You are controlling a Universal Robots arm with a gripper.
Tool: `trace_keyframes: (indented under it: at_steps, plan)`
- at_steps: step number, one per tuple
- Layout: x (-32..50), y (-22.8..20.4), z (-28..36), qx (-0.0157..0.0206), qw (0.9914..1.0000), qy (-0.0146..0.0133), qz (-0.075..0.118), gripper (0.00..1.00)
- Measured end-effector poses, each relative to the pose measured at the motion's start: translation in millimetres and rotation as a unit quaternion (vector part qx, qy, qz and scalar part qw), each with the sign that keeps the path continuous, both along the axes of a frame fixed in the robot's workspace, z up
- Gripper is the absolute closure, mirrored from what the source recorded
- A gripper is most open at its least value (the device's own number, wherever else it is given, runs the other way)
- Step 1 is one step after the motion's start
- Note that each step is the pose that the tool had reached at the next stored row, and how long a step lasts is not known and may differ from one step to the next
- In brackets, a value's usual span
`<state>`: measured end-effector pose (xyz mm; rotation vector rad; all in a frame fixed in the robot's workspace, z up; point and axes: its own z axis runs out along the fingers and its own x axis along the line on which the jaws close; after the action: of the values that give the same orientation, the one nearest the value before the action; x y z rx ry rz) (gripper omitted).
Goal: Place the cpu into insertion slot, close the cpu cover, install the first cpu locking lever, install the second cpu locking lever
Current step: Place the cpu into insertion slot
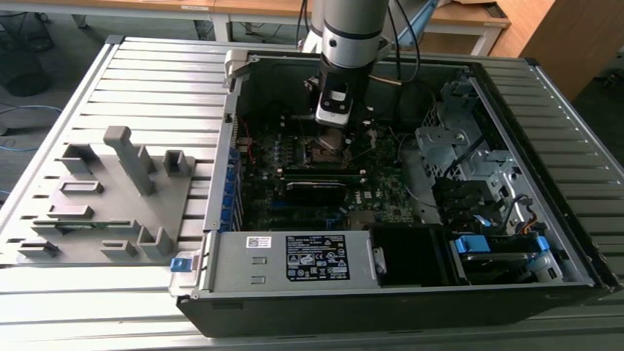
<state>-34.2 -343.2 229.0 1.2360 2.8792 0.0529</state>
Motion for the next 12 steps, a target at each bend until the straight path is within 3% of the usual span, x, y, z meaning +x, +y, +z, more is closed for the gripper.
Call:
trace_keyframes:
  at_steps: [6,9,12]
  plan:
    - [-0.1,0.0,-0.1,0.0000,1.00000,0.0000,-0.003,0.46]
    - [-0.1,0.0,-0.4,0.0000,0.99973,0.0000,-0.023,0.46]
    - [-0.1,0.0,-0.8,0.0000,0.99874,0.0000,-0.050,0.46]
